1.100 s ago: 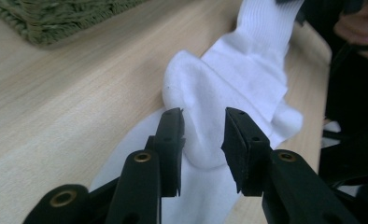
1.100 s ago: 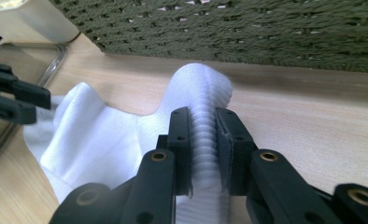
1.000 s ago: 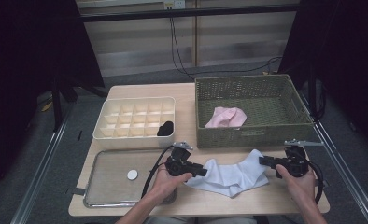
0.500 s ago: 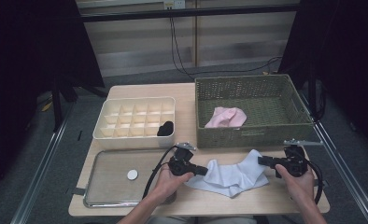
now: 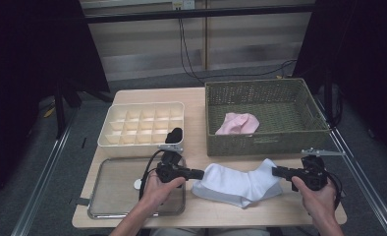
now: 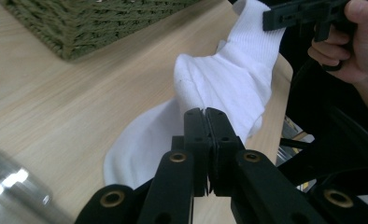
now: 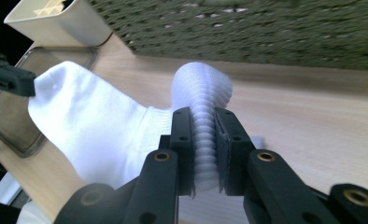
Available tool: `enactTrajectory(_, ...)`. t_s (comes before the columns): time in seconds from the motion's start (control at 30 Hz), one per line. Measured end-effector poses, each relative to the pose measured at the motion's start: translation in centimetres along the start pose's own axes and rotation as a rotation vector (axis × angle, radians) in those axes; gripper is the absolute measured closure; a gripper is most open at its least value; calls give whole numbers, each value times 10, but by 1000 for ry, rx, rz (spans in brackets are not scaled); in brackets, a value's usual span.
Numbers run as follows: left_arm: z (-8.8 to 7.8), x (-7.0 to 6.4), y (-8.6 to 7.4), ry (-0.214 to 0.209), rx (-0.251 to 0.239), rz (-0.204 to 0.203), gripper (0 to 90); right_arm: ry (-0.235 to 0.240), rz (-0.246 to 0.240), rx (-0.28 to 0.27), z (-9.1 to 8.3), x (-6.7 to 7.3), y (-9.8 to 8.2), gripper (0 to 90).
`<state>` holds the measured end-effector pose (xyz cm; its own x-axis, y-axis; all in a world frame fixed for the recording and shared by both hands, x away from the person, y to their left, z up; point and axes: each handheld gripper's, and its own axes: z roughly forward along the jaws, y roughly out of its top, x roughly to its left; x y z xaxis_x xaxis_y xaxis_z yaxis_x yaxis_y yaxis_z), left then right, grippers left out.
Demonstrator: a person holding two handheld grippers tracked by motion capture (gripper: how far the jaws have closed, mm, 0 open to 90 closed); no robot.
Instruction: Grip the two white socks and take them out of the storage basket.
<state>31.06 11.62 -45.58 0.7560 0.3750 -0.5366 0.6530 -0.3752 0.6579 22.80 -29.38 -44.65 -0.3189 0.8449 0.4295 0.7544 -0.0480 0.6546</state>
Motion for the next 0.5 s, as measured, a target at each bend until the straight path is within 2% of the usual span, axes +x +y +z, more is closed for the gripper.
enactTrajectory(0.1, -6, 4, -5, 2, -2, -10, 883, 39, 1, -2, 2, 10, -3, 791)
enactTrajectory(0.13, -6, 8, -11, 10, 21, -19, 882, 41, -7, 1, 4, 12, -4, 790)
enactTrajectory(0.17, -6, 10, -13, 24, 21, -18, 882, 37, -12, 5, 7, 14, -5, 790)
enactTrajectory(0.23, -5, 12, -14, 23, 22, -24, 882, 28, -24, 13, 12, 15, -7, 790)
enactTrajectory(0.27, -2, 13, -14, 45, 41, -5, 882, 24, -21, 22, 14, 15, -9, 790)
enactTrajectory(0.3, -2, 13, -14, 45, 41, -5, 882, 24, -21, 22, 14, 15, -9, 790)
enactTrajectory(0.33, 2, 16, -14, 44, 60, -8, 881, 3, -35, 40, 17, 14, -12, 789)
enactTrajectory(0.37, 4, 17, -15, 70, 70, -13, 881, -3, -36, 46, 18, 13, -13, 787)
enactTrajectory(0.43, 5, 19, -15, 76, 77, -7, 880, 0, -30, 52, 18, 12, -14, 779)
enactTrajectory(0.47, 8, 20, -16, 86, 76, -12, 880, -28, -48, 55, 20, 9, -17, 741)
enactTrajectory(0.5, 10, 20, -16, 91, 78, -15, 880, -32, -42, 57, 20, 8, -17, 727)
